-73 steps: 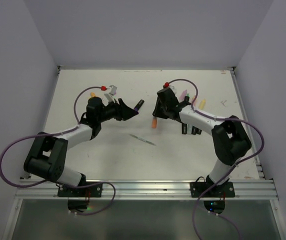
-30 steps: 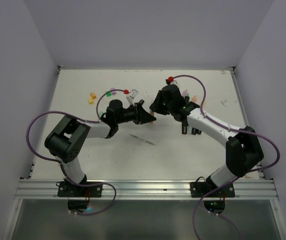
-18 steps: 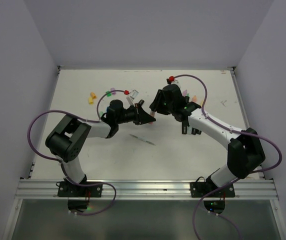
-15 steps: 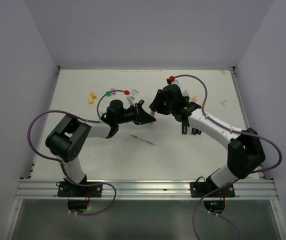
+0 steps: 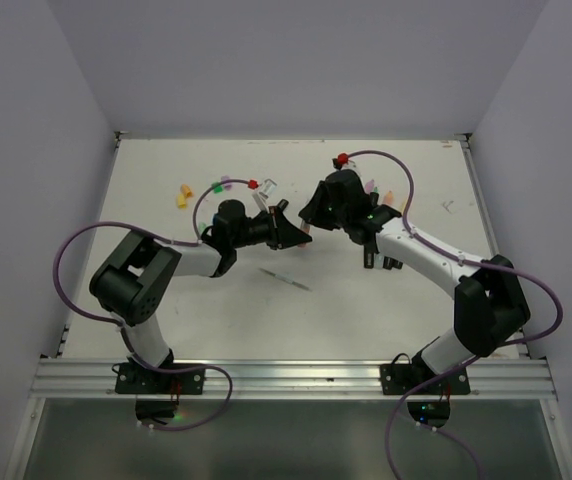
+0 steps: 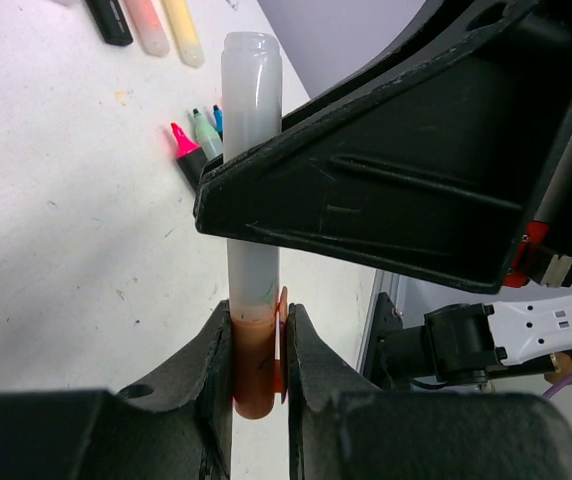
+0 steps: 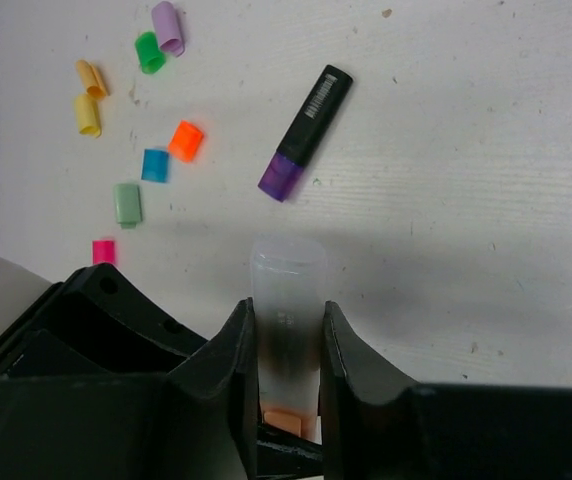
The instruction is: Open the pen caps
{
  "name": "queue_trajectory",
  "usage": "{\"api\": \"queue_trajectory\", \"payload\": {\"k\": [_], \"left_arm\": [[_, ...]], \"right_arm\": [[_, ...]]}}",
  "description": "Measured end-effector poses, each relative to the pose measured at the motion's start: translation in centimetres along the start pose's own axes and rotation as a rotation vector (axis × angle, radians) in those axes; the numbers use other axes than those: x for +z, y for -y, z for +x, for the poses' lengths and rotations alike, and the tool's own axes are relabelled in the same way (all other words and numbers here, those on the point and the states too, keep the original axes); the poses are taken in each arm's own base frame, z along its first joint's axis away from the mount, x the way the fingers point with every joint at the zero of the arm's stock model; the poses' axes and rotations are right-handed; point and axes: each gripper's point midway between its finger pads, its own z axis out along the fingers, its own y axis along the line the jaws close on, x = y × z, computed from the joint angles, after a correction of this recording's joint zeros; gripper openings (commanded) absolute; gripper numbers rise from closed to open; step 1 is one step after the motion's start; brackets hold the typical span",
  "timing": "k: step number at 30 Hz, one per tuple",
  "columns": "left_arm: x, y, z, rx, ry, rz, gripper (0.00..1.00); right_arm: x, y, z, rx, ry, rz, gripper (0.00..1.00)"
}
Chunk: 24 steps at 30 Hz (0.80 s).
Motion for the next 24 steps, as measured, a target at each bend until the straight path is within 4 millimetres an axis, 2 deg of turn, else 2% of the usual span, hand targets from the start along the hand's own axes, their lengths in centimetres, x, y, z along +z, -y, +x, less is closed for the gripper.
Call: {"api": "queue_trajectory", "payload": {"k": [12, 17, 18, 19, 21, 24], "left_arm": [[0.4, -0.8, 0.6, -0.018, 0.01, -0.055, 0.0], [0.5, -0.9, -0.1, 0.004, 0.053, -0.082, 0.0], [0.4, -0.8, -0.2, 0.014, 0.053, -0.083, 0.0], [0.0, -0.8, 0.4, 0.014, 0.037, -0.084, 0.0], [-0.6, -0.4, 1.9, 0.012, -0.005, -0.073, 0.0], [-0.8, 0.2, 3.4, 0.016, -0.053, -0.046, 0.0]], "right_arm": [[0.7, 1.4, -0.3, 0.036, 0.062, 0.046, 0.0], [1.2, 1.5, -1.2, 0.075, 0.035, 0.018, 0.0], [1.3, 1.6, -1.9, 0.08, 0.047, 0.017, 0.0], [1.6, 2.3, -3.7, 0.093, 0.095, 0.042, 0.0], [1.8, 4.6, -8.1, 0.136, 0.198, 0.094, 0.0], [0.8, 8.6, -14.6, 0.188, 0.354, 0.181, 0.0]]}}
